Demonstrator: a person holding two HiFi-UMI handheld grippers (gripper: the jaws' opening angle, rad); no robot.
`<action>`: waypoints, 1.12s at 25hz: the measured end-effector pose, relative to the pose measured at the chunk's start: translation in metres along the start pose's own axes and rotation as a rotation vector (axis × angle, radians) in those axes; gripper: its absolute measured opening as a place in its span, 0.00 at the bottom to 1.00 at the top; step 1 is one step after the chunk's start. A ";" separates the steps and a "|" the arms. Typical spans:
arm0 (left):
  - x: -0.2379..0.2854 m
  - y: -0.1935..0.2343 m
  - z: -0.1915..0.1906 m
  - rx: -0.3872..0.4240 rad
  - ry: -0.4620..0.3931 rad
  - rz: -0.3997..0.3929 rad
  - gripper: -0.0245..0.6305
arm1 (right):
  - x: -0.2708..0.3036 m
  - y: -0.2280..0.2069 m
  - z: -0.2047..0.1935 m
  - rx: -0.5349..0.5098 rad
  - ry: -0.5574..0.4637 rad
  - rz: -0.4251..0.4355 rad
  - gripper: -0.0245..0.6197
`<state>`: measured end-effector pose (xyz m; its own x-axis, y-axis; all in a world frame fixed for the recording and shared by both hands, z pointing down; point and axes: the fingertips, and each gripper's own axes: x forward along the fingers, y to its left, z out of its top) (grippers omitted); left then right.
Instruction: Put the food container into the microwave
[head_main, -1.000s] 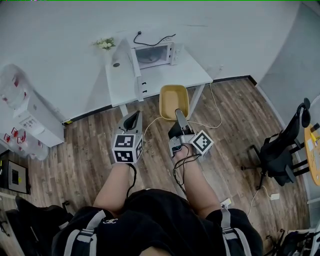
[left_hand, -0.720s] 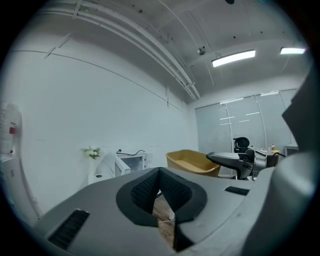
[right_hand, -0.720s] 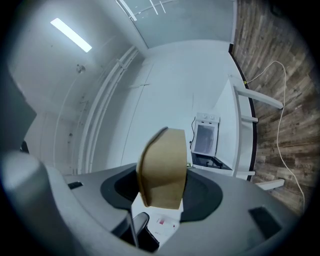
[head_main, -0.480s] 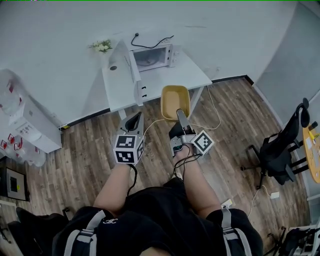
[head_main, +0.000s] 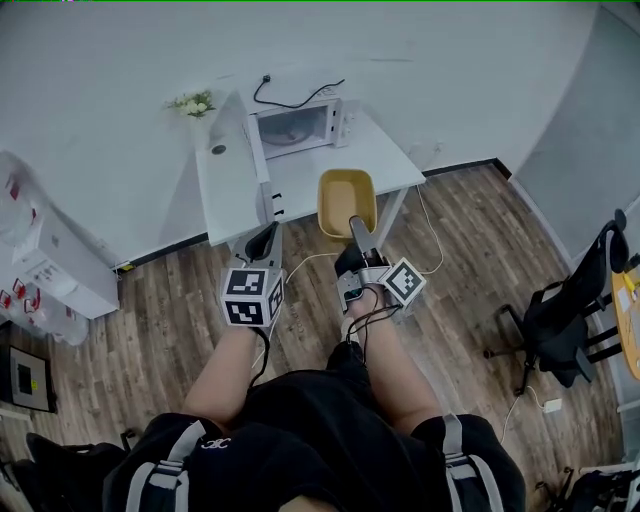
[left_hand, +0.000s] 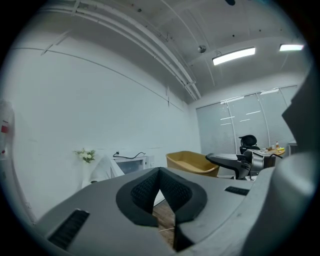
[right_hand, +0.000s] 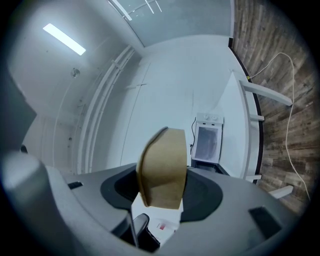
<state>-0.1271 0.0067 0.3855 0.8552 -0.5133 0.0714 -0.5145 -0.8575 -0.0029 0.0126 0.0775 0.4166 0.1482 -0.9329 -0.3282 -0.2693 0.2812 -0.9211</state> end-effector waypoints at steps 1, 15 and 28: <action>0.013 0.002 -0.001 0.003 0.004 0.007 0.05 | 0.010 -0.006 0.007 0.005 0.003 0.003 0.38; 0.188 0.017 -0.001 0.013 0.024 0.033 0.05 | 0.139 -0.095 0.097 0.058 0.088 -0.021 0.38; 0.350 0.045 -0.003 -0.029 0.104 0.136 0.05 | 0.259 -0.173 0.184 0.118 0.216 -0.058 0.38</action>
<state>0.1489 -0.2117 0.4133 0.7675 -0.6168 0.1748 -0.6276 -0.7785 0.0087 0.2728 -0.1712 0.4520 -0.0502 -0.9712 -0.2328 -0.1514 0.2378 -0.9594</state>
